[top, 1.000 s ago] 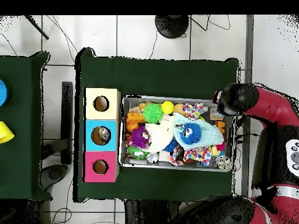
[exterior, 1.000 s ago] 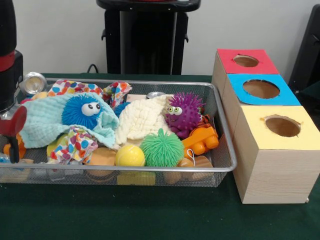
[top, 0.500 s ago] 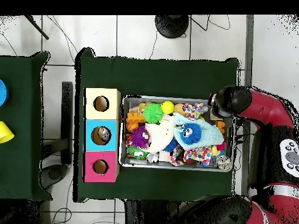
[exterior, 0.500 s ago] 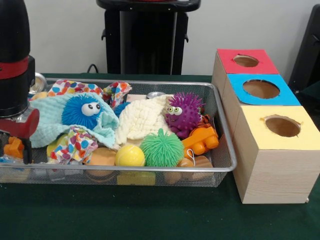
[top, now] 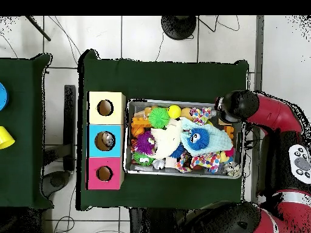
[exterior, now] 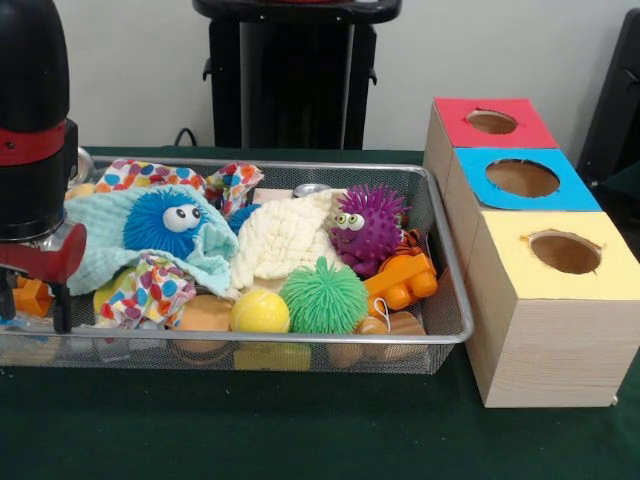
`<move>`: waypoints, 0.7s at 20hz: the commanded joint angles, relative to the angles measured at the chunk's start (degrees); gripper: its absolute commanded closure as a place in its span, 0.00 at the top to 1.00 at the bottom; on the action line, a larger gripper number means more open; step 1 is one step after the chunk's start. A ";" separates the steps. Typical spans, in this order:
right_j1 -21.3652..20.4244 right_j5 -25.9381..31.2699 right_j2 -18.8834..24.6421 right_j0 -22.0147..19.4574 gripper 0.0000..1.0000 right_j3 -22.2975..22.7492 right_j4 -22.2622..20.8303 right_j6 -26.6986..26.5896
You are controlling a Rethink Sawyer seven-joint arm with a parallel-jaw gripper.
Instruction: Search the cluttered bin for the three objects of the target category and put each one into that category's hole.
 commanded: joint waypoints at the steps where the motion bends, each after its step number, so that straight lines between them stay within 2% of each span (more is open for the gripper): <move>1: 3.96 -4.25 2.69 -1.35 1.00 5.19 0.16 1.56; 9: 4.04 -5.16 3.08 -1.78 1.00 5.49 0.32 1.06; 14: 0.14 -6.96 1.58 -2.45 1.00 11.42 0.01 2.69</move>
